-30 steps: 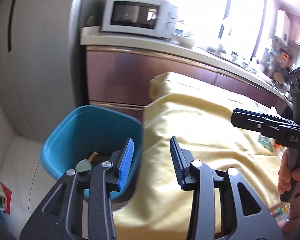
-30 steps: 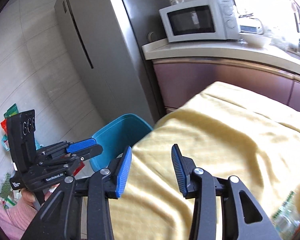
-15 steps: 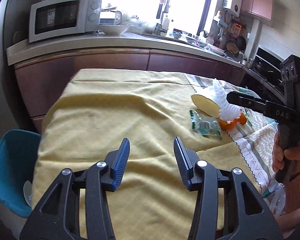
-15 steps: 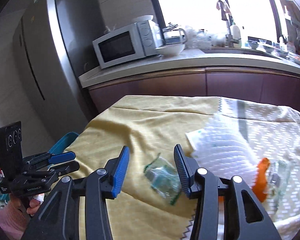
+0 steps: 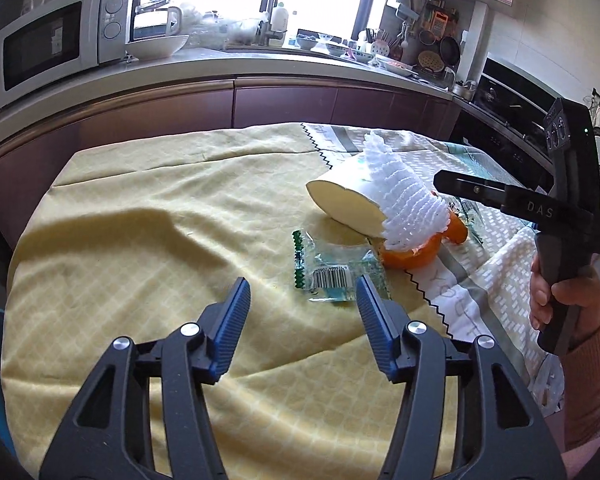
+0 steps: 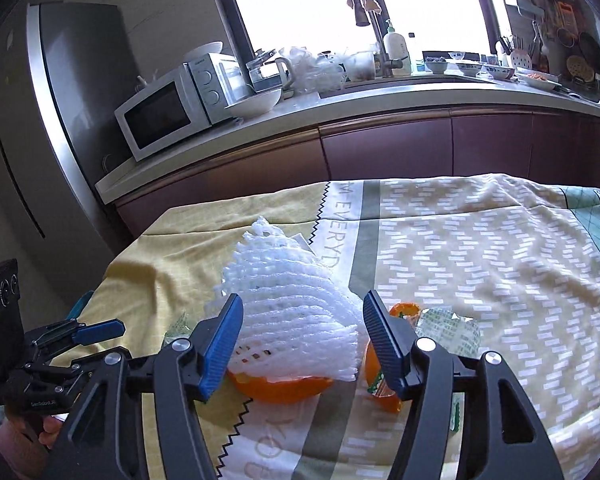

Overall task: Collect trash
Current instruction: 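Move both open tools back over the table toward the remaining trash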

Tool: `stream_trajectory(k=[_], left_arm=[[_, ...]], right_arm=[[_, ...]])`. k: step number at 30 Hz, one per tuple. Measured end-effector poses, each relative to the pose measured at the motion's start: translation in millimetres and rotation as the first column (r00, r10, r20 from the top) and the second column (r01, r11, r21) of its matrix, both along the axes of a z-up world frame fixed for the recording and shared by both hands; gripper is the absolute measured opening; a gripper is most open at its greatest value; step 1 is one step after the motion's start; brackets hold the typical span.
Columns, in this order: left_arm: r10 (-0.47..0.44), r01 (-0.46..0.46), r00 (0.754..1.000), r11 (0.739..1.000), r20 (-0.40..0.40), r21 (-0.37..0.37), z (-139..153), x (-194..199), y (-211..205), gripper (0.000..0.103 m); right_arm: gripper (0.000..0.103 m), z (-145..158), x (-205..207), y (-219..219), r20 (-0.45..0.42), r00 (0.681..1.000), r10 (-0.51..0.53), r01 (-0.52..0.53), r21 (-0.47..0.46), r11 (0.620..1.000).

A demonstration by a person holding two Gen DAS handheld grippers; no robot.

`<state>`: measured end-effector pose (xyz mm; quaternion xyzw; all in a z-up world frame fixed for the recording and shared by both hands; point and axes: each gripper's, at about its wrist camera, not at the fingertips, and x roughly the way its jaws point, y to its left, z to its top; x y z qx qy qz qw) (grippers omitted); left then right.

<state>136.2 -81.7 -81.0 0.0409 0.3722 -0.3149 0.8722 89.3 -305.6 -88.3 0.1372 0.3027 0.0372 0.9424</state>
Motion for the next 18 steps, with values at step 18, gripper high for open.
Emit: stream_trajectory(k=[18], left_arm=[[-0.044,0.047,0.989,0.999,-0.143,0.022,-25,29,-34,0.028]], right_arm=[[0.044,-20,15,1,-0.058,0.996,0.071,-0.069,0.035,0.997]])
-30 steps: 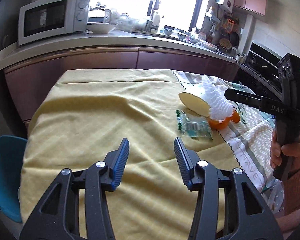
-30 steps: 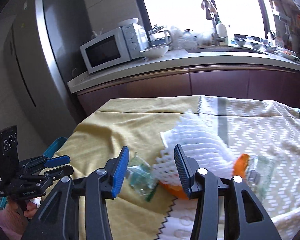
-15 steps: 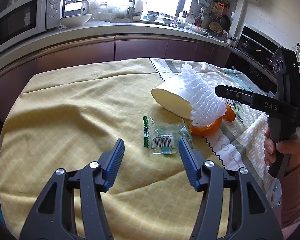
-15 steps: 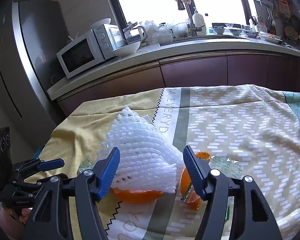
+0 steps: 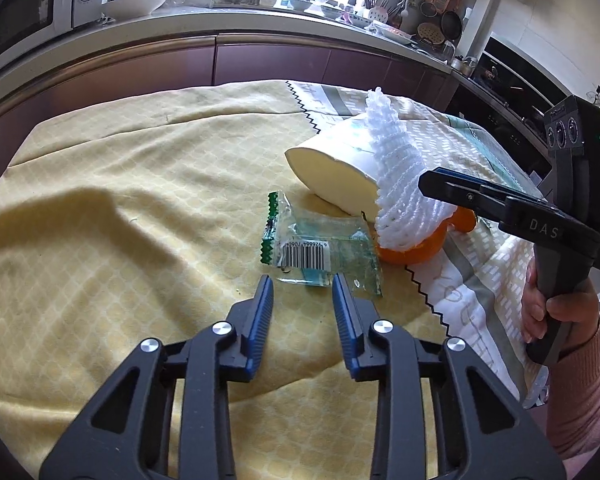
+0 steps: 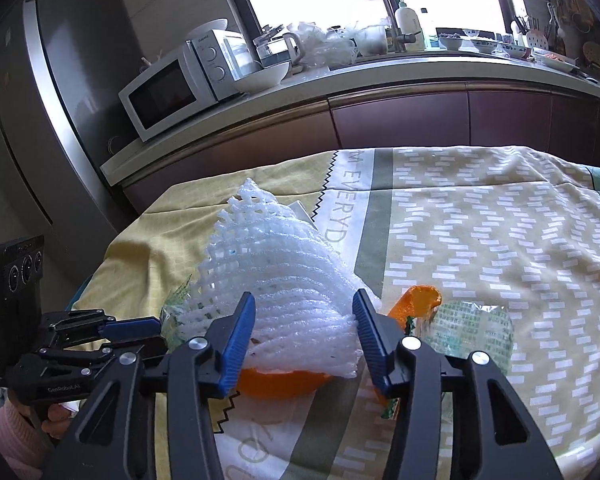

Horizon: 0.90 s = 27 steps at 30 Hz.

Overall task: Collect trash
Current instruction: 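Move both open tools back over the table toward the remaining trash, then grasp the clear green-edged wrapper with the left tool while the right tool grasps a foam net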

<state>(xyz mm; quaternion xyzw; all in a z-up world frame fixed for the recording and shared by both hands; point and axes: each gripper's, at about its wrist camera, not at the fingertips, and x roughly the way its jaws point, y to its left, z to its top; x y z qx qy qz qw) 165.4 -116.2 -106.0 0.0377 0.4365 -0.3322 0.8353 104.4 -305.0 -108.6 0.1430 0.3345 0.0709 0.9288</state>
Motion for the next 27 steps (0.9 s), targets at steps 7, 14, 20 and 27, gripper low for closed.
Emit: stream_trajectory(k=[7,14,20,27], left_arm=[[0.014,-0.013,0.999,1.0,0.031,-0.012,8,-1,2,0.04],[0.022,-0.021,0.999,1.0,0.027,-0.012,14,14,-1,0.054],[-0.006,0.006,1.0,1.0,-0.004,0.016,6,24,-18,0.052],[0.006,-0.006,1.0,1.0,-0.023,0.001,4,19,-15,0.015]], right_arm=[[0.019,3,-12,0,0.028,1.0,0.011,-0.011,-0.006,1.0],[0.015,5,-22,2,0.049,0.998,0.027,-0.027,-0.002,1.0],[0.015,5,-26,1,0.054,0.998,0.032,-0.033,0.012,0.999],[0.014,7,-29,2,0.066,0.997,0.039,-0.04,0.018,0.999]])
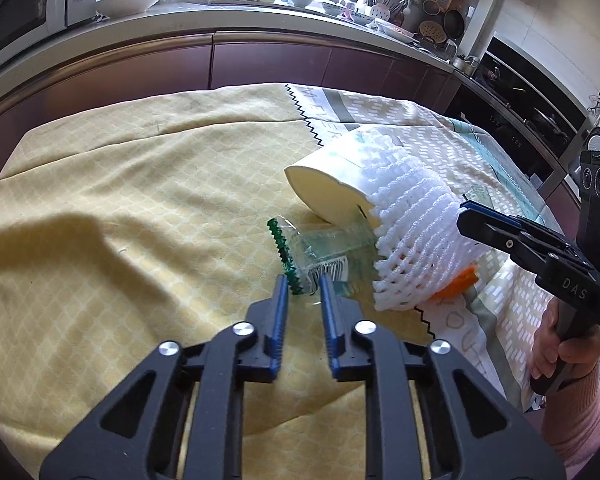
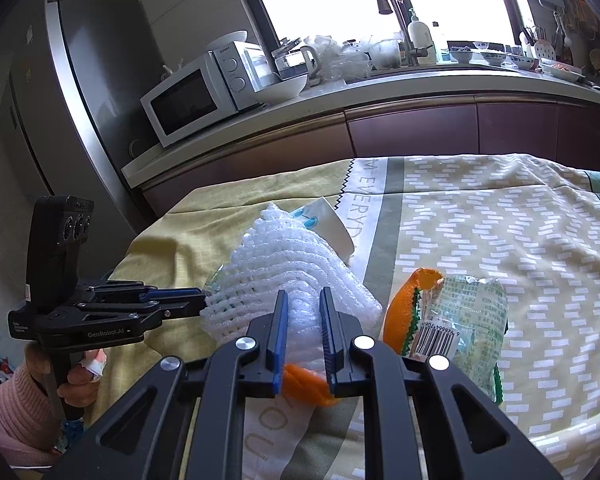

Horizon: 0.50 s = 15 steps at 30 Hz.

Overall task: Collect trash
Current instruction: 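Grasp the clear green-edged wrapper with the left tool while the right tool grasps a foam net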

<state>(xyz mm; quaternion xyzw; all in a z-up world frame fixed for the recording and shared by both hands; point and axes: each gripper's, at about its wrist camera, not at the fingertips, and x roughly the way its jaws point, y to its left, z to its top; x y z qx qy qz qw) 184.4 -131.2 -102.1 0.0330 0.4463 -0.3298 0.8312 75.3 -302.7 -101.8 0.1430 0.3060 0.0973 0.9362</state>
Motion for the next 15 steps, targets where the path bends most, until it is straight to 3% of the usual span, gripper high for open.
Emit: stream_trajectory(k=[15], left_arm=[[0.06,-0.055,0.992,0.997,0.108,-0.051,31,-34,40,0.011]], right_arm=[[0.013,17,-10,9,0.056,0.998,0.022,-0.023,0.024,0.999]])
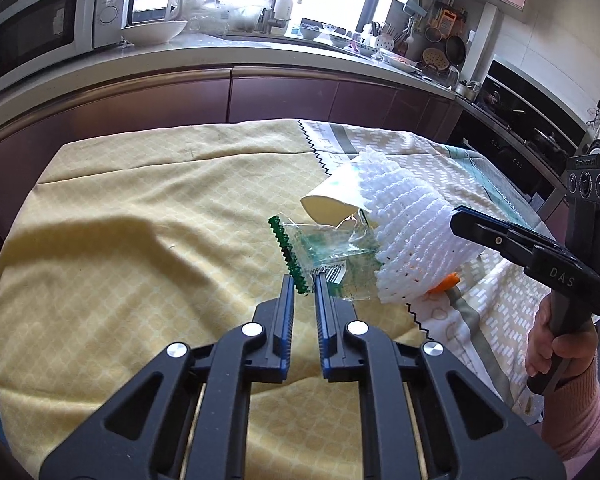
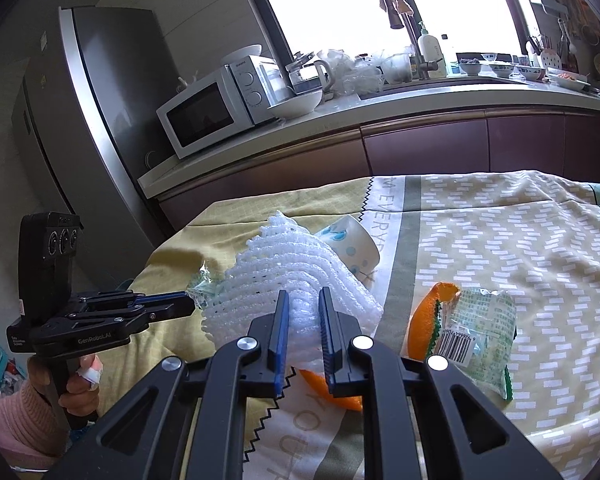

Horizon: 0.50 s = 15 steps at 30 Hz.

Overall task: Collect trash
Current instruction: 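Grasp the clear green-edged wrapper with the left tool while the right tool grasps a foam net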

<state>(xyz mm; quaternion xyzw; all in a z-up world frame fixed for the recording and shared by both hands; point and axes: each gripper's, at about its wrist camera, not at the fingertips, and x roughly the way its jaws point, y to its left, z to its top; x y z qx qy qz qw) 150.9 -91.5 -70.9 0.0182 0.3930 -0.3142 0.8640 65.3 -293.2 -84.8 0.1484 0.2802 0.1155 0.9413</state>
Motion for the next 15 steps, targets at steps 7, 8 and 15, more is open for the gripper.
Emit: stream_trajectory(k=[7,8,15], left_arm=[[0.052,-0.051,0.999,0.998,0.012,-0.027,8,-13,36,0.011],[0.059,-0.059,0.998,0.998,0.013,-0.029,8,-15,39,0.011],[0.109,-0.108,0.994,0.994,0.028,-0.034,12,-26,69,0.011]], right_arm=[[0.013,6,-2,10,0.015,0.999,0.029,-0.029,0.019,0.999],[0.013,6,-2,13,0.018,0.999,0.034,-0.034,0.022,0.999],[0.013,10,-2,33,0.024,0.997,0.076,-0.077,0.032,0.997]])
